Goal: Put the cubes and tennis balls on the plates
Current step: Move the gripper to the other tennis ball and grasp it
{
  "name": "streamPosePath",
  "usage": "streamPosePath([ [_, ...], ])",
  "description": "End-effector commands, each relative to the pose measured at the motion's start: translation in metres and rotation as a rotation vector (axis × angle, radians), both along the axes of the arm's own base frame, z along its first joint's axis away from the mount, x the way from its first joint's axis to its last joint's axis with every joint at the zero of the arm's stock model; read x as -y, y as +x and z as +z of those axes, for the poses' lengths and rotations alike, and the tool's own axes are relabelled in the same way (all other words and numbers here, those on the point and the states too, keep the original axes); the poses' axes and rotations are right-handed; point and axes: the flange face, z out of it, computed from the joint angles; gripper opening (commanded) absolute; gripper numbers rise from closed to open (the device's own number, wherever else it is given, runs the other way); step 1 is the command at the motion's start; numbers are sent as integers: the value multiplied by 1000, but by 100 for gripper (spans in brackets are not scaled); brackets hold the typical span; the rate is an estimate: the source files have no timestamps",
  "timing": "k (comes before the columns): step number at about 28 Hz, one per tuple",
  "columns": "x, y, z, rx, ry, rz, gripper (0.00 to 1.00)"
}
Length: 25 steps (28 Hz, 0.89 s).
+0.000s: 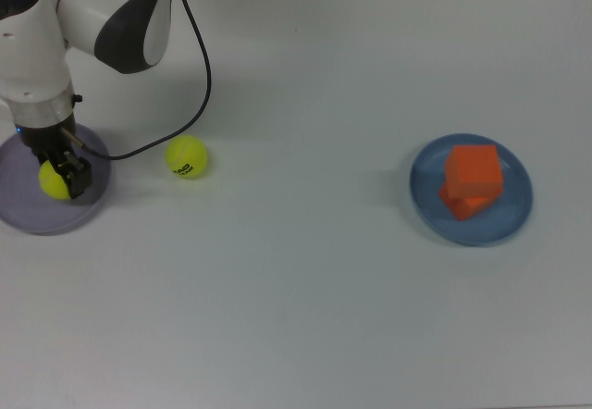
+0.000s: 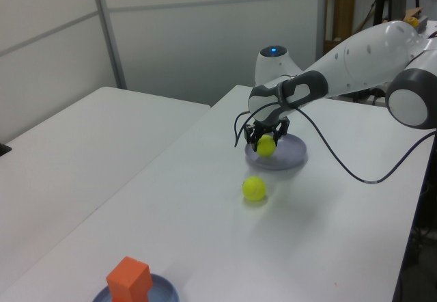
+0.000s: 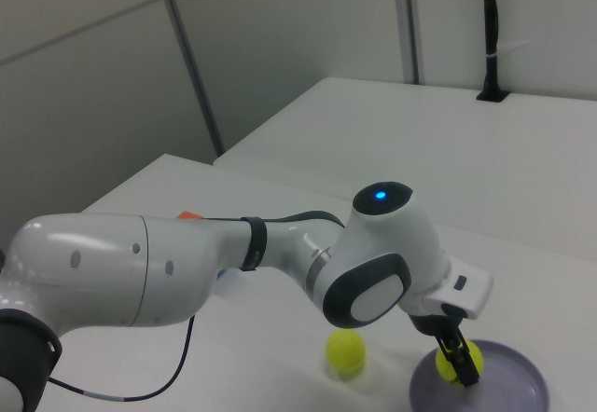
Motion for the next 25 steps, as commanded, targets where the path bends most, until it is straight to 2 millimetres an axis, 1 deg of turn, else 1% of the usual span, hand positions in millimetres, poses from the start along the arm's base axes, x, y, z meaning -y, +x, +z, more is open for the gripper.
streamPosePath([
  [1, 7, 3, 12, 24, 8, 26, 100],
  [2, 8, 2, 14, 22, 8, 38, 100],
  [3, 8, -1, 24, 31, 13, 53, 100],
  [7, 5, -9, 42, 3, 43, 69, 100],
  [8, -2, -13, 54, -15, 58, 92, 100],
  [10, -13, -19, 64, -43, 79, 120, 100],
  [12, -30, -26, 66, -84, 99, 154, 100],
  [13, -43, -28, 68, -98, 105, 177, 100],
  [14, -62, -33, 68, -118, 113, 209, 100],
  [18, -97, -43, 59, -148, 123, 261, 100],
  [19, -112, -46, 53, -163, 124, 282, 100],
  [23, -131, -51, 42, -186, 126, 309, 100],
  [24, -142, -54, 35, -197, 130, 325, 100],
  [25, -147, -55, 32, -201, 132, 333, 100],
])
